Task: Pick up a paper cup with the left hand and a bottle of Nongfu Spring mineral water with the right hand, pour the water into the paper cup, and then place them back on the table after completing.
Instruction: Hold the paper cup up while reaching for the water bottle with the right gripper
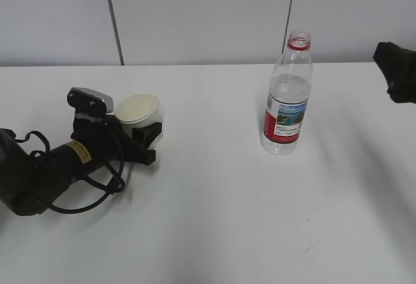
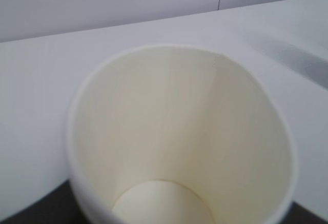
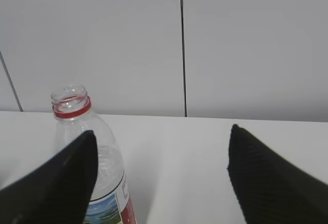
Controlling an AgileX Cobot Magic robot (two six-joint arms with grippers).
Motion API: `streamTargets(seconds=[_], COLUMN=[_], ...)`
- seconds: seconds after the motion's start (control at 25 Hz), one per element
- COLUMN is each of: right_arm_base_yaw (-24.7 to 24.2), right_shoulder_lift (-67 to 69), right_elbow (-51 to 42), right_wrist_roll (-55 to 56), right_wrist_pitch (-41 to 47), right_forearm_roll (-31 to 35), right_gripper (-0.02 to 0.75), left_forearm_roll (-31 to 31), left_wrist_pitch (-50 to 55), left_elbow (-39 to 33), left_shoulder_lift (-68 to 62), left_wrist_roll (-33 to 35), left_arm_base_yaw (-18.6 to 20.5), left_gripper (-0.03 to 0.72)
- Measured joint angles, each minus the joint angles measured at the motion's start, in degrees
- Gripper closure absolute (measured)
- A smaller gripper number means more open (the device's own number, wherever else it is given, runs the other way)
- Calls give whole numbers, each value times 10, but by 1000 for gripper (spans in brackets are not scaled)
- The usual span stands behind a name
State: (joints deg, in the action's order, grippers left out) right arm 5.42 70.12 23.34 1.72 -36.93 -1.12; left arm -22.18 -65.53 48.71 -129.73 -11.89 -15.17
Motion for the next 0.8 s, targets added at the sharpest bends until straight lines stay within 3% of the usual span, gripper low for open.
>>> streamTargets(seconds=[0.2, 0.4, 0.8], right_arm_base_yaw=[0, 0, 0], right_shoulder_lift=[57, 118, 212], right_elbow=[0, 0, 0], right_wrist_roll=[13, 27, 49], right_wrist_pitch=[-67, -124, -148], right_forearm_roll=[-22, -95, -133], right_gripper=[153, 153, 148], left_forearm_roll=[0, 0, 0], left_wrist_pitch=[-1, -1, -1], left_elbow=[0, 0, 0], left_shoulder_lift=[0, 0, 0], left_wrist_roll=[0, 0, 0], left_arm_base_yaw=[0, 0, 0], left_gripper=[304, 305, 305])
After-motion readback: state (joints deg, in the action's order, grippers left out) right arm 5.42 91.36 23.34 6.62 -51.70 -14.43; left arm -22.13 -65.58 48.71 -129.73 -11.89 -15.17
